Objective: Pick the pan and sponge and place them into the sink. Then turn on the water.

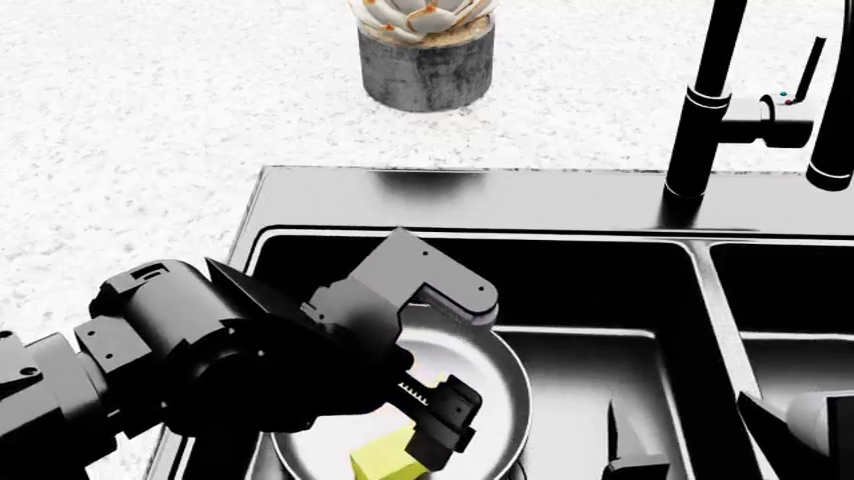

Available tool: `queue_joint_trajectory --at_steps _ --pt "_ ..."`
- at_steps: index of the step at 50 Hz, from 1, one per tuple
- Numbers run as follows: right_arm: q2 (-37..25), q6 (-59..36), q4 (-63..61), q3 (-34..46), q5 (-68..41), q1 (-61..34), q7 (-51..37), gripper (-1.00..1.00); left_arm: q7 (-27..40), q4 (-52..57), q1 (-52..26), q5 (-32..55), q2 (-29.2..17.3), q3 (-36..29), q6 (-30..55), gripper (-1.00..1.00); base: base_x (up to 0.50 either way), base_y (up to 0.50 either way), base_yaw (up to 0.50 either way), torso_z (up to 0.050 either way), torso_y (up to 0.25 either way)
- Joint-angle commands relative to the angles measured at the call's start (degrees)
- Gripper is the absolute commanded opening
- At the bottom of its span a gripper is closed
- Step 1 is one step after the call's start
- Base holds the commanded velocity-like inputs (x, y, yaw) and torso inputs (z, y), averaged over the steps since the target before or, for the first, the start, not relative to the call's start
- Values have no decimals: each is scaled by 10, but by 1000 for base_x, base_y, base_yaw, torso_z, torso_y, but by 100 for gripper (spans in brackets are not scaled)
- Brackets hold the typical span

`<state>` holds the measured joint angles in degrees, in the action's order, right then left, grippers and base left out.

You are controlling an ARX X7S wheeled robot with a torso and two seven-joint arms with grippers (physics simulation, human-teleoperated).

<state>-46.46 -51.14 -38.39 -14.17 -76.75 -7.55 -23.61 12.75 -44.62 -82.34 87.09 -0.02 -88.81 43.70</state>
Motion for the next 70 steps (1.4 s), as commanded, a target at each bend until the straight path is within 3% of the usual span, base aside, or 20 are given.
queue_joint_trajectory --at_steps 1,5,14,22,42,44,56,70 --pt "-5 -6 5 6 -14 -14 -6 100 -4 -6 -16 11 0 -9 -8 100 0 0 0 0 0" --pt "-3 -9 11 19 -11 -31 -7 100 -3 -10 -41 14 -3 1 -19 100 0 0 0 0 0" --pt "2 -18 31 52 -6 -88 -14 100 60 109 -73 43 -91 44 -30 100 0 0 0 0 0" --pt "10 -17 51 70 19 -120 -21 100 59 158 -76 31 -146 57 -59 100 0 0 0 0 0" --pt "11 3 43 79 65 -150 -20 100 197 417 13 18 -361 144 -230 100 0 0 0 0 0" --pt "9 3 42 82 73 -151 -21 100 231 450 23 -26 -387 143 -257 100 0 0 0 0 0" --pt "7 11 38 71 77 -141 -28 100 271 509 52 9 -488 158 -267 100 0 0 0 0 0" --pt "8 21 38 74 98 -132 -28 100 298 562 93 9 -544 166 -303 100 0 0 0 0 0"
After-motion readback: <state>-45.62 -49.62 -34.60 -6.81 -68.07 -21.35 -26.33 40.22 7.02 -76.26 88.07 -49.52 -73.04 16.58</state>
